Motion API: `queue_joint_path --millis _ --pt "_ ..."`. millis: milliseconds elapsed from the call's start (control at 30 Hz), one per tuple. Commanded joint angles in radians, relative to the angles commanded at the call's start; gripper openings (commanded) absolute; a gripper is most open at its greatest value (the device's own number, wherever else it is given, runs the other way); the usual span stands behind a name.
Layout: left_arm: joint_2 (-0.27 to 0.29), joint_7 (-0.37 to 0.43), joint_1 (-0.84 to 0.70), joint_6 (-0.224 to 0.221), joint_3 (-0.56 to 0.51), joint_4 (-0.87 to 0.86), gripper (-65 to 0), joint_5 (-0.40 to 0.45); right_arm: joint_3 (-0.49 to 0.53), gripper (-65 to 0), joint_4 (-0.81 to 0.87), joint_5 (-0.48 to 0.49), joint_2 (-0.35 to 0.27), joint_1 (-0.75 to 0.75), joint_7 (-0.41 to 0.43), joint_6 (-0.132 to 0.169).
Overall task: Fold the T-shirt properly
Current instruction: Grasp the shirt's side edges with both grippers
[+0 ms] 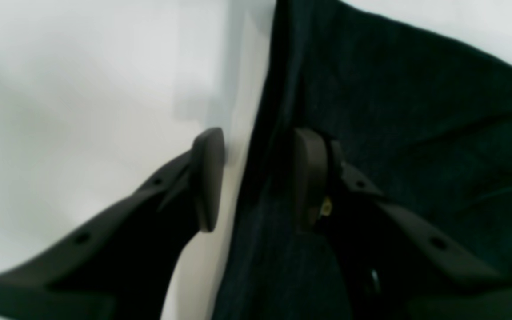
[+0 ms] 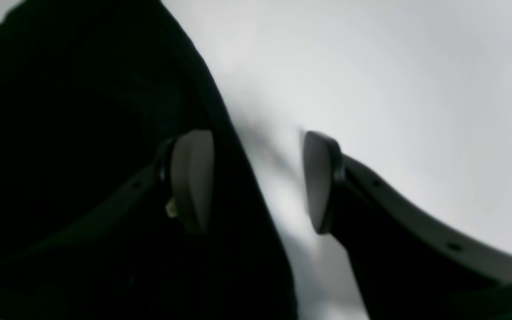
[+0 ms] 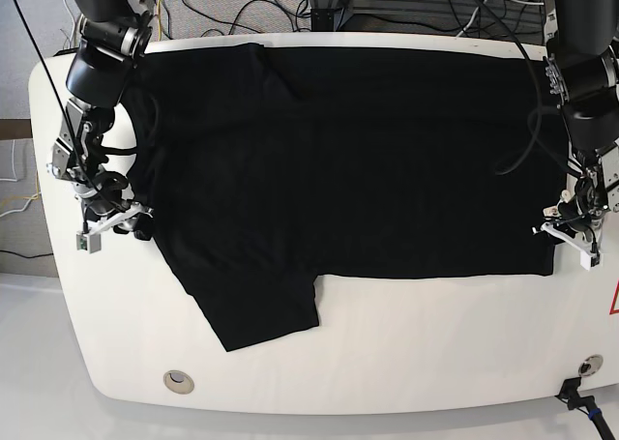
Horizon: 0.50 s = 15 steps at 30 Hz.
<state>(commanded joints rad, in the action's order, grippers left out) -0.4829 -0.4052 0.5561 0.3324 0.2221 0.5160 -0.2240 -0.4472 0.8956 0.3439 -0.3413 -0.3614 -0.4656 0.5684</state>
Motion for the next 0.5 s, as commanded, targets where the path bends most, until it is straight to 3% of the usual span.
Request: queue_joint_path --millis 500 --pt "-0.004 -0.013 0.002 -0.001 0.000 -0.002 -42.7 -0.001 0.004 -33.0 -0.007 0.003 0.011 0.000 -0.011 0.004"
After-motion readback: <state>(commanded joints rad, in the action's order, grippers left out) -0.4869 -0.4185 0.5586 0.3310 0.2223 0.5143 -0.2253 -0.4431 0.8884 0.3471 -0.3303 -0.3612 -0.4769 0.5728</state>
